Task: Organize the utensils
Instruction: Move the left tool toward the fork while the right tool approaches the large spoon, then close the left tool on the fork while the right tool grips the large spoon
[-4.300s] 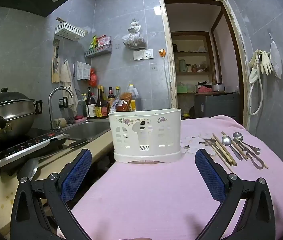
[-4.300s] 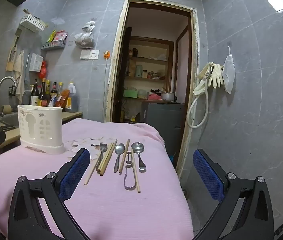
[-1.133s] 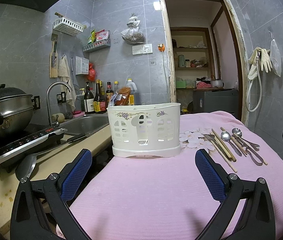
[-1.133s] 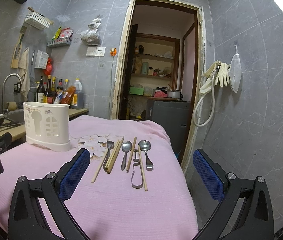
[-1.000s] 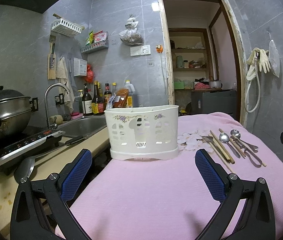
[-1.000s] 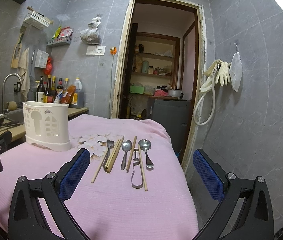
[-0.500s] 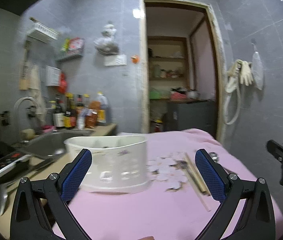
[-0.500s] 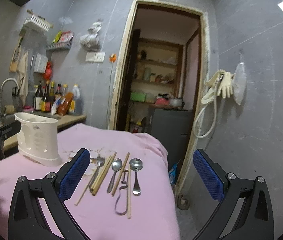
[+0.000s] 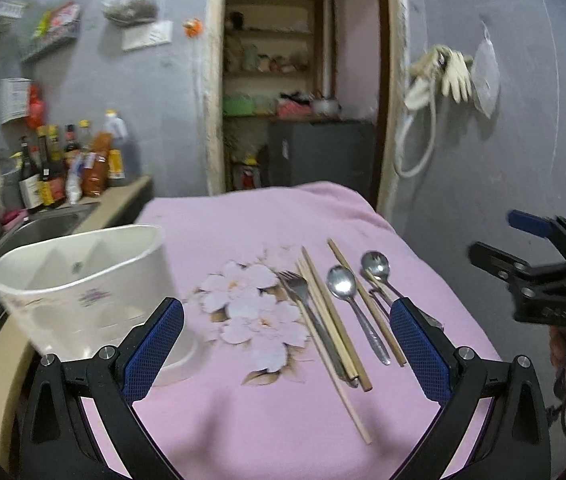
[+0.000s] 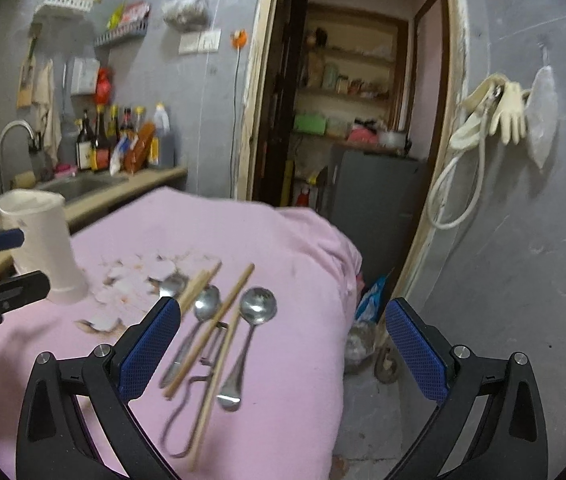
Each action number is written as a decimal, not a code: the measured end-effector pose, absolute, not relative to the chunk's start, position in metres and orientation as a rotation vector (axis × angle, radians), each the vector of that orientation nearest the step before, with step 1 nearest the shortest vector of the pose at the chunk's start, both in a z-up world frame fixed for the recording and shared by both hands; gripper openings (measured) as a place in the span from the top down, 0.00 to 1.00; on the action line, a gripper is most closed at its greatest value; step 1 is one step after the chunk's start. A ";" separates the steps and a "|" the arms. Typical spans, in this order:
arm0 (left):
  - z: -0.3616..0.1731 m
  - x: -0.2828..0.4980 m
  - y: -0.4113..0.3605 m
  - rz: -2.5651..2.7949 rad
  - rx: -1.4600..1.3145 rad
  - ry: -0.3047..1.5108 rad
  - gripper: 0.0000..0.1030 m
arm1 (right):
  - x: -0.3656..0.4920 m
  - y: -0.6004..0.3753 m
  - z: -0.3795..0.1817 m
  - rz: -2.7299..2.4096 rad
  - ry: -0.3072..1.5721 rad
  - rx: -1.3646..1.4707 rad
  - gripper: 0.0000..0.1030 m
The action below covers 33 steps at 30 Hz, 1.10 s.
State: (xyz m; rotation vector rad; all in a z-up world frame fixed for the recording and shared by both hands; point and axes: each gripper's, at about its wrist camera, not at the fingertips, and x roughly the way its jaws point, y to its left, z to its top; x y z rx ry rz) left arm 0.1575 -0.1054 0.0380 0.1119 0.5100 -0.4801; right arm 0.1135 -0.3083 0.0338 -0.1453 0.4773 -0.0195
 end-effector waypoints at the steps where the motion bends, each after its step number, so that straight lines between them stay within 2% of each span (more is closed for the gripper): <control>1: 0.035 0.163 -0.111 -0.489 0.125 0.526 0.02 | 0.123 -0.312 0.029 -0.008 0.508 -0.149 0.10; 2: 0.032 0.168 -0.114 -0.495 0.132 0.539 0.03 | 0.130 -0.316 0.026 0.001 0.529 -0.147 0.13; 3: 0.028 0.175 -0.118 -0.506 0.140 0.565 0.06 | 0.138 -0.320 0.022 0.013 0.556 -0.138 0.21; 7: 0.014 0.198 -0.133 -0.535 0.162 0.645 0.22 | 0.166 -0.336 0.004 0.063 0.670 -0.094 0.38; 13: -0.007 0.235 -0.149 -0.578 0.184 0.740 0.48 | 0.193 -0.338 -0.018 0.108 0.764 -0.112 0.47; 18: -0.023 0.272 -0.143 -0.610 0.095 0.848 0.66 | 0.205 -0.335 -0.030 0.145 0.804 -0.136 0.51; 24: -0.033 0.299 -0.139 -0.601 0.072 0.907 0.78 | 0.218 -0.335 -0.037 0.171 0.842 -0.150 0.51; 33: -0.041 0.314 -0.136 -0.628 -0.008 0.957 0.84 | 0.233 -0.323 -0.041 0.192 0.863 -0.213 0.51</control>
